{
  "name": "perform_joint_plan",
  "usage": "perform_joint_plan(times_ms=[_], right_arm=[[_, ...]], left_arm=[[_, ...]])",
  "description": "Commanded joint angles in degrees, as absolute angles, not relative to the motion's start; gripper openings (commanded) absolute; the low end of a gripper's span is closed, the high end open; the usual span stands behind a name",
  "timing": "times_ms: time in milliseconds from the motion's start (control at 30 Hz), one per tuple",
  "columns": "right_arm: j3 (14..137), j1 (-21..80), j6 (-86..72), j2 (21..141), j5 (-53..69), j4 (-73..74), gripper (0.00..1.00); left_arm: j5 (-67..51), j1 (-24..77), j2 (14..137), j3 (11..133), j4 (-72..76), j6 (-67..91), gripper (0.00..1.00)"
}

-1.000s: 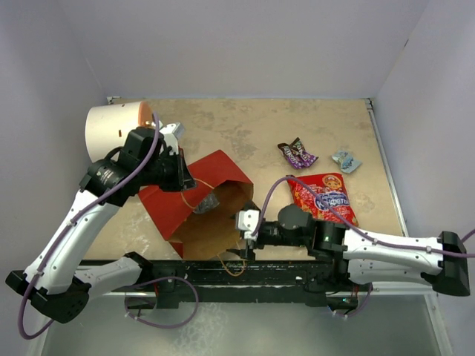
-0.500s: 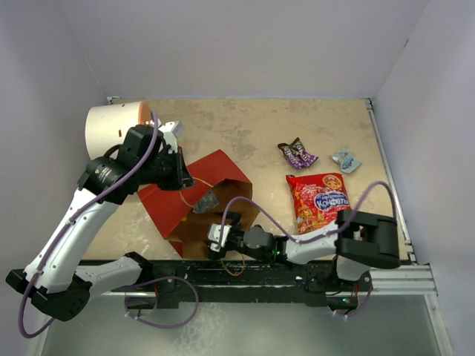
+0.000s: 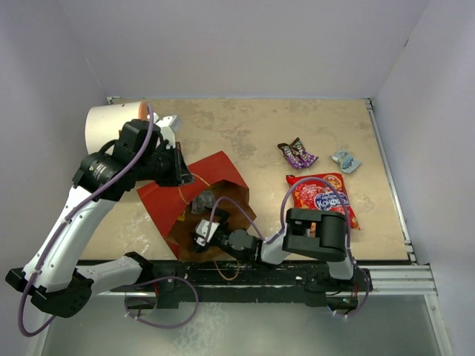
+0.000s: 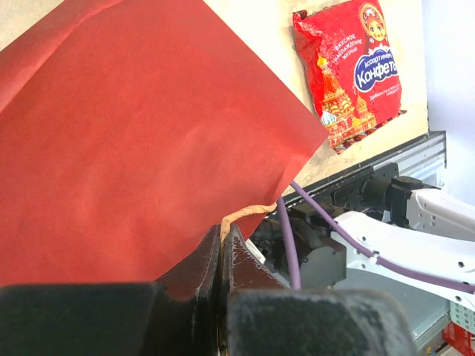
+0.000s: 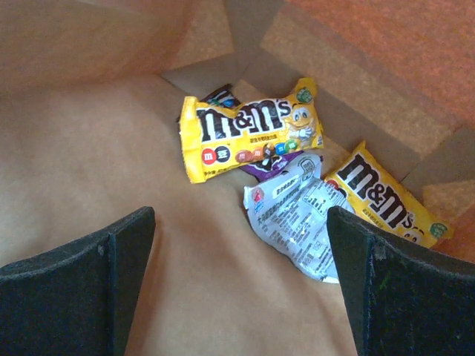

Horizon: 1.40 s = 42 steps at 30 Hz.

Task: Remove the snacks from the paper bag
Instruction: Take out the snack from the paper bag.

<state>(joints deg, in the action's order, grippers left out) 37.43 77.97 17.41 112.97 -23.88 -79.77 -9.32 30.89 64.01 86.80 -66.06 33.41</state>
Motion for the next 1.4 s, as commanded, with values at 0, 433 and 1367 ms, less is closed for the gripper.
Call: perform_joint_plan(times_ms=[0, 433, 1367], right_arm=[[41.9, 75.9, 15.6, 116.3, -27.1, -87.3, 0.99], [50.0, 74.1, 23.2, 127.6, -33.1, -85.5, 0.91], [64.8, 66.9, 20.5, 131.8, -29.7, -72.1, 0.57]], left_arm=[[-9.3, 30.9, 62.7, 89.1, -67.2, 33.3, 0.0], [-10.6, 30.9, 61.2, 87.6, -65.9, 34.2, 0.0], [-11.6, 30.9, 61.7, 86.9, -63.8, 35.5, 0.0]])
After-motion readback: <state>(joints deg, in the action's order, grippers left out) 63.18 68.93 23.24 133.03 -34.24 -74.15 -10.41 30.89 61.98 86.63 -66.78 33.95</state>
